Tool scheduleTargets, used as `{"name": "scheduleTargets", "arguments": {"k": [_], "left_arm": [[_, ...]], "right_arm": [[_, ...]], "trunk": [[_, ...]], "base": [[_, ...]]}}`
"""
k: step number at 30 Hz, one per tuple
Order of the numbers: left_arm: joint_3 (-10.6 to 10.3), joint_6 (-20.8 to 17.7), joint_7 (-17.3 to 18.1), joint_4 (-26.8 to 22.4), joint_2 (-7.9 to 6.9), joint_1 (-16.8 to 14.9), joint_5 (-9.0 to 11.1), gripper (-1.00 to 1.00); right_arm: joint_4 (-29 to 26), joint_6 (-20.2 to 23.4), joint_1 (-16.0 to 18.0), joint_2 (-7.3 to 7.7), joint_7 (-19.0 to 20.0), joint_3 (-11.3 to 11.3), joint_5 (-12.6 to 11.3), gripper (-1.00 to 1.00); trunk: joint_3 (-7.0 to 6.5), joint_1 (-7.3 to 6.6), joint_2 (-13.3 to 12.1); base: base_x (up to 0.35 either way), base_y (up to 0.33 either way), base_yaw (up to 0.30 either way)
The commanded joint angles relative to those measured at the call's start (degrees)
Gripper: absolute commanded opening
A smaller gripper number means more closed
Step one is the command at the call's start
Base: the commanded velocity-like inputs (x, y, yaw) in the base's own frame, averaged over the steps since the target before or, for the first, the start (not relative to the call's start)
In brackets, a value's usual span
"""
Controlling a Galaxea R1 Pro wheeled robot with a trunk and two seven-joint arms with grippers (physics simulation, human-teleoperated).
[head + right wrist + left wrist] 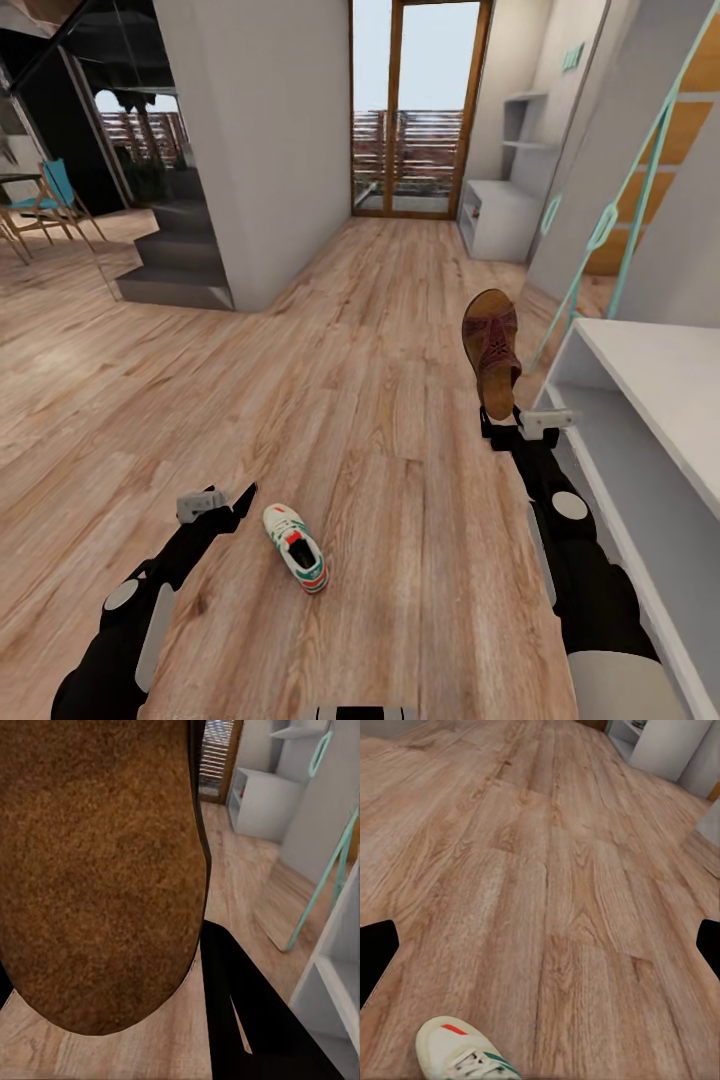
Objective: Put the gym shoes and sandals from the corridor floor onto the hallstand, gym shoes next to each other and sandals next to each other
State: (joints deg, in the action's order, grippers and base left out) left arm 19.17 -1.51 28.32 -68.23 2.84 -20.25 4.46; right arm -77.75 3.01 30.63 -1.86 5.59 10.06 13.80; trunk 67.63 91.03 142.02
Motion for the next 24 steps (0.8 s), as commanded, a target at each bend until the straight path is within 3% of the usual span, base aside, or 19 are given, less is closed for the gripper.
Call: {"name": "scheduleTargets", "arguments": {"k": [1, 15, 24], "left_arm": [[0.2, -0.2, 0.4, 0.0, 0.06, -0.1, 0.4, 1.00], [0.2, -0.2, 0.4, 0.0, 0.06, -0.1, 0.4, 1.00], [0.2, -0.2, 0.4, 0.0, 0.06, -0.1, 0.4, 1.00]], "right_arm": [[-0.1, 0.3, 0.0, -0.07, 0.5, 0.2, 0.3, -1.00], [-0.1, 0.3, 0.0, -0.05, 0.5, 0.2, 0.3, -1.00], [-0.1, 0.3, 0.0, -0.04, 0.4, 0.2, 0.3, -1.00]], "trunk": [[0.11, -0.01, 0.0], [1.02, -0.01, 0.0], [1.09, -0.01, 0.0]], "base": [[0.000, -0.015, 0.206], [0.000, -0.002, 0.208], [0.041, -0.143, 0.023]]}}
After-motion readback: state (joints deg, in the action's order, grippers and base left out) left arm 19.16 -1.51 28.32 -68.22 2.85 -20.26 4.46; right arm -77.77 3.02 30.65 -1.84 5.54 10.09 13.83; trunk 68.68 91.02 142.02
